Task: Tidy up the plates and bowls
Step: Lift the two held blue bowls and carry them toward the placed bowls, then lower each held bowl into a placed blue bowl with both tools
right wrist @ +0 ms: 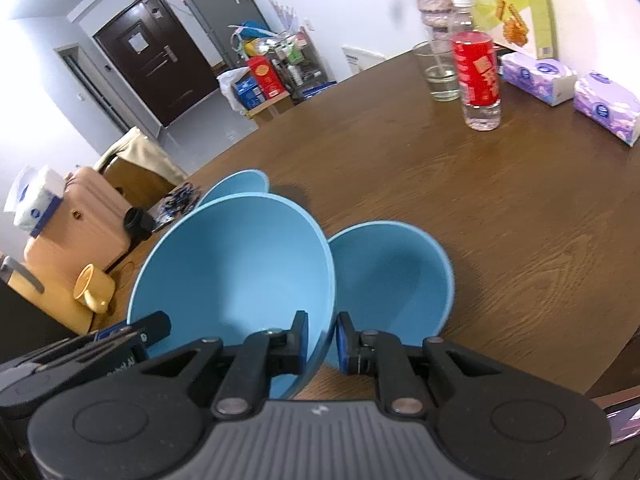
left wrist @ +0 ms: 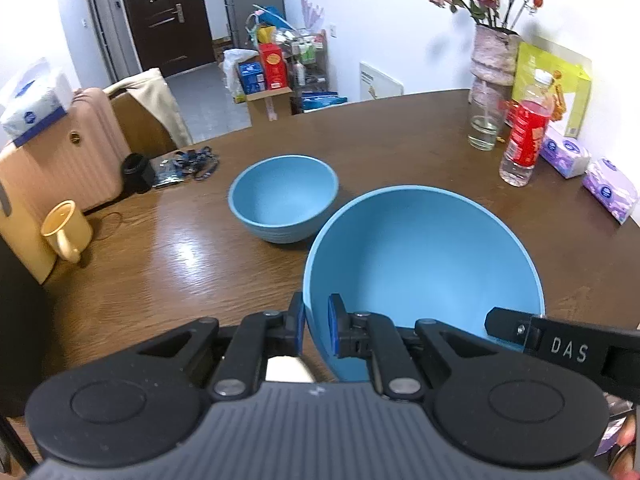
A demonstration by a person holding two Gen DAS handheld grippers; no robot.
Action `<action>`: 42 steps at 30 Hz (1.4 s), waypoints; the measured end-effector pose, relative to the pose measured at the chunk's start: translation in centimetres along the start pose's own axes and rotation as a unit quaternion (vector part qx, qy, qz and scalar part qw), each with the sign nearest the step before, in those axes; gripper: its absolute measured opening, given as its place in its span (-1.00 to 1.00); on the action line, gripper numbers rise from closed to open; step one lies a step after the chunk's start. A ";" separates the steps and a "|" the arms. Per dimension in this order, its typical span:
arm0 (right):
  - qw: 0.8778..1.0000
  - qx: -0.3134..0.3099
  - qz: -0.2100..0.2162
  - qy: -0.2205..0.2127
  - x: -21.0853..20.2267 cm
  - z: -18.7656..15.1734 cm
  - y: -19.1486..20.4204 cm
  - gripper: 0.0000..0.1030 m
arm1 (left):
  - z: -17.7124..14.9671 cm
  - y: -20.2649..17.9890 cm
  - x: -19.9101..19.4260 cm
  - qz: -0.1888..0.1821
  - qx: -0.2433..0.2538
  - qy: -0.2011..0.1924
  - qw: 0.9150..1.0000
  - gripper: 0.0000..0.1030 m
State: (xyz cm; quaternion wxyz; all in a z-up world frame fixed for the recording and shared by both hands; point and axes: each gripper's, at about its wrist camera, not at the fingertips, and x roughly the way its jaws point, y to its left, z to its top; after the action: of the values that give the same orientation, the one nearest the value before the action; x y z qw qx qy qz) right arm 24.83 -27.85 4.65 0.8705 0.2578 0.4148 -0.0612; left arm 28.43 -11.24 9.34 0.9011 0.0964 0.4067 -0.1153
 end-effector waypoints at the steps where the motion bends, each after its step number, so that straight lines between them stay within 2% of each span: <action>1: 1.000 0.001 -0.002 -0.001 0.0 0.2 -0.4 -0.72 | 0.0 -0.4 0.2 -0.002 0.001 0.001 1.000 -0.77; 19: 0.999 0.016 -0.029 0.011 3.0 2.5 -5.5 -0.72 | 0.6 -5.1 5.4 -0.020 0.014 0.037 0.999 -0.77; 31: 0.999 0.008 -0.032 0.025 5.3 3.5 -6.7 -0.73 | 0.6 -6.1 7.9 -0.012 0.012 0.055 0.998 -0.77; 42: 0.998 -0.021 -0.041 0.041 6.7 3.5 -6.2 -0.73 | 0.4 -6.6 9.1 -0.003 0.015 0.064 0.998 -0.77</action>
State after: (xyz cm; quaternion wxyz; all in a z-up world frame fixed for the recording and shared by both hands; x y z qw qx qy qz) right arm 29.59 -34.21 -1.03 0.8546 0.2251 0.4616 -0.0773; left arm 32.70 -18.82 2.23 0.8713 0.1161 0.4619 -0.1183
